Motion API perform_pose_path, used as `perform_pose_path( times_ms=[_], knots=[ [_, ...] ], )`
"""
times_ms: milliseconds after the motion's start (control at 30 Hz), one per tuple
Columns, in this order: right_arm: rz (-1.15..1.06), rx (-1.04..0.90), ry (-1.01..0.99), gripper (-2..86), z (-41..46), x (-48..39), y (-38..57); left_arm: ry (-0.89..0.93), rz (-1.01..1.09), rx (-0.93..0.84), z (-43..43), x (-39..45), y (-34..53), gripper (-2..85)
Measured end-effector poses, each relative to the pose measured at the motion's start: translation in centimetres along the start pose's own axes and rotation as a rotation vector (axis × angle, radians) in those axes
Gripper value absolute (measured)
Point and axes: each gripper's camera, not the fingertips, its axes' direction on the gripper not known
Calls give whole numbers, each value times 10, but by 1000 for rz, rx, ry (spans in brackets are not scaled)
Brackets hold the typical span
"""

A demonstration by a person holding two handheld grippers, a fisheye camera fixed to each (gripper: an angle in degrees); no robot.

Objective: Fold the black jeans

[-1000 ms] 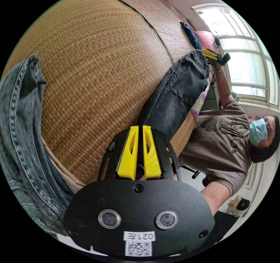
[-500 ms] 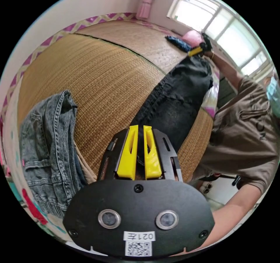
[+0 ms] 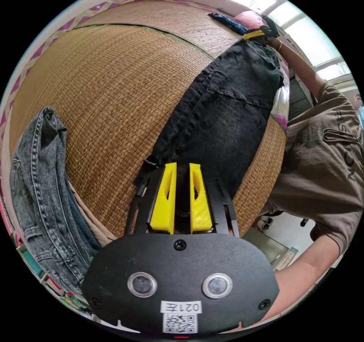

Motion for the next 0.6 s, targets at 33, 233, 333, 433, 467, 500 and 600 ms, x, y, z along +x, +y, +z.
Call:
perform_pose_path(
  times_ms=[33, 233, 333, 433, 467, 500, 600],
  knots=[
    [8, 10, -6, -10, 2, 1, 5, -15, 7, 15, -4, -3, 2, 61],
    [26, 33, -13, -10, 14, -5, 29, -153, 54, 92, -25, -18, 17, 48],
    [31, 37, -15, -10, 20, -8, 39, -175, 62, 1, -6, -37, 18, 50],
    [39, 44, -20, -10, 26, -12, 51, -161, 57, 9, -8, -60, 28, 27],
    [42, 48, -22, -10, 28, -13, 55, -157, 59, 10, -8, -65, 31, 17],
    [43, 50, -22, -10, 28, -15, 58, -155, 67, 9, -10, -72, 37, 3],
    [32, 57, -16, -10, 29, -23, 70, -143, 72, 30, -28, -94, 52, -7]
  ],
)
